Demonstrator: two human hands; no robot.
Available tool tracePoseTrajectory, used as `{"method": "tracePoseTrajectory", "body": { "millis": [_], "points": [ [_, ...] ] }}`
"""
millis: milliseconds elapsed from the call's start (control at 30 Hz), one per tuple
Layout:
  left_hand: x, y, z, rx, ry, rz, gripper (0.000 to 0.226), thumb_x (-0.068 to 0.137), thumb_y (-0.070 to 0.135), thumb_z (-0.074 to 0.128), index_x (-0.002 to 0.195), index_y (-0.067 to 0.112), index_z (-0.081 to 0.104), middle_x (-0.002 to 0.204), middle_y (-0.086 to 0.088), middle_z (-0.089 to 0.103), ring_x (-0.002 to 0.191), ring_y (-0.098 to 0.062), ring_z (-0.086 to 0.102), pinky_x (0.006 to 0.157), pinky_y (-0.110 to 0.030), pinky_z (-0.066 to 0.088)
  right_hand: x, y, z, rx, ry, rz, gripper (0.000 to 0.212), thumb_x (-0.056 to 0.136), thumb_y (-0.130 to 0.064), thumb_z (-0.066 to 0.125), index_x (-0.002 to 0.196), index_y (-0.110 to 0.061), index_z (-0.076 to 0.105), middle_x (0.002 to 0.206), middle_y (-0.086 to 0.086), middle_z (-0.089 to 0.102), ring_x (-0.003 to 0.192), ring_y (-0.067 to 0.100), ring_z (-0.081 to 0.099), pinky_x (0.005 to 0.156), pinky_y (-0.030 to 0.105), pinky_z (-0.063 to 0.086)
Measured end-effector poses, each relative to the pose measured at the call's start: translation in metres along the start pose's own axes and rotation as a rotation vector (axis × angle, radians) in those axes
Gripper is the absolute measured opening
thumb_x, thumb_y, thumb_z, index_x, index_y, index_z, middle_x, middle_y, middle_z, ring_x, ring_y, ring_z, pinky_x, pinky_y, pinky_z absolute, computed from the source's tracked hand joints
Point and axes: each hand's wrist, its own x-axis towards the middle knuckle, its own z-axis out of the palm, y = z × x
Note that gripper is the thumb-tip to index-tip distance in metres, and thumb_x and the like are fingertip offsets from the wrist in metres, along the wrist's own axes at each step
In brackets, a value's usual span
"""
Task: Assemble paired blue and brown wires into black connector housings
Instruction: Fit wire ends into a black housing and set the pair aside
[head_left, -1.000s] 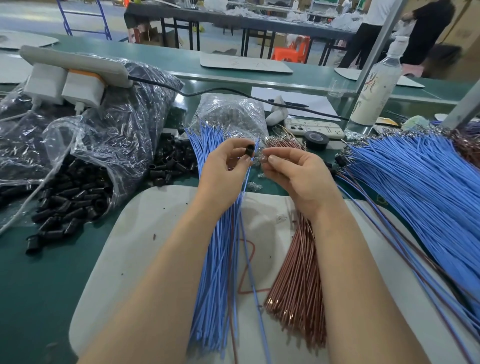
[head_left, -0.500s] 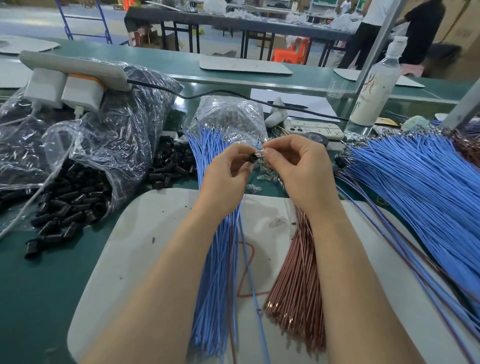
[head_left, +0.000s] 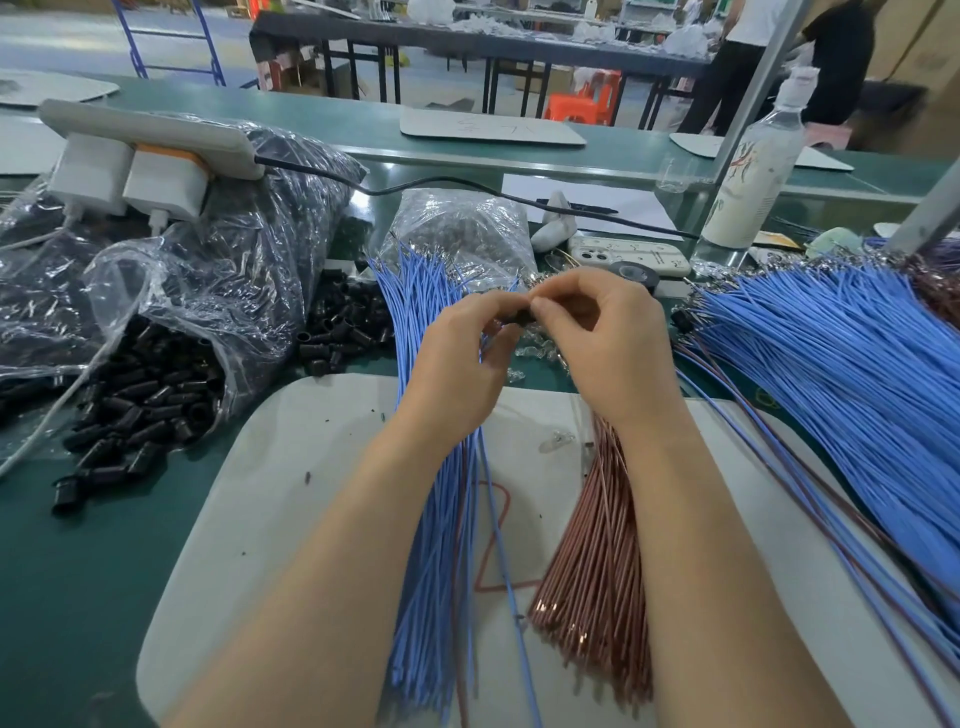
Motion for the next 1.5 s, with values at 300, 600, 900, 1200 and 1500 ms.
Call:
{"method": "tracePoseTrajectory", "body": {
  "millis": [300,600,900,1200,1500],
  "points": [
    [-0.001,0.000,-0.001,-0.109,-0.036,-0.078,0.008,0.095,0.018,0.054,0.096,0.019,0.062,0.078,0.010,0.068,0.082,-0.007,0.062,0.071,-0.013,0.043,0.003,0.009,0.005,0.543,0.080,0.342,0.008,0.085,-0.009,0.069,0.078,-0.013,0.067,0.068,0.000,0.067,0.065,0.010,0.061,0.068,0.023,0.054],
    [0.000,0.001,-0.007,-0.090,-0.049,-0.091,0.009,0.094,0.017,0.056,0.095,0.014,0.064,0.078,0.001,0.068,0.081,-0.018,0.062,0.076,-0.026,0.046,0.002,0.012,0.010,0.557,0.064,0.340,0.009,0.086,-0.007,0.067,0.079,-0.012,0.068,0.067,-0.003,0.067,0.063,0.004,0.063,0.068,0.019,0.055],
    [0.001,-0.002,0.001,-0.041,-0.077,-0.141,0.011,0.092,0.017,0.057,0.101,0.021,0.063,0.079,0.007,0.070,0.073,-0.001,0.062,0.065,-0.005,0.040,0.000,0.012,0.017,0.336,0.035,0.229,0.010,0.086,-0.006,0.066,0.090,-0.015,0.069,0.078,-0.008,0.068,0.068,-0.004,0.063,0.067,0.012,0.049],
    [0.001,-0.006,0.002,-0.105,-0.001,-0.127,0.016,0.093,0.010,0.055,0.096,0.026,0.052,0.088,0.004,0.069,0.080,-0.011,0.063,0.071,-0.013,0.047,0.000,0.011,0.011,0.188,0.192,0.140,0.008,0.090,-0.021,0.065,0.088,-0.014,0.062,0.073,-0.002,0.064,0.066,0.011,0.059,0.068,0.030,0.051],
    [0.000,-0.010,0.002,-0.171,0.000,-0.113,0.023,0.092,0.004,0.054,0.095,0.026,0.053,0.095,0.003,0.068,0.094,-0.008,0.065,0.085,-0.020,0.050,-0.001,0.008,0.009,0.309,0.027,0.182,0.010,0.091,-0.012,0.062,0.084,-0.019,0.061,0.071,-0.003,0.066,0.064,0.006,0.061,0.065,0.024,0.053]
  ]
}}
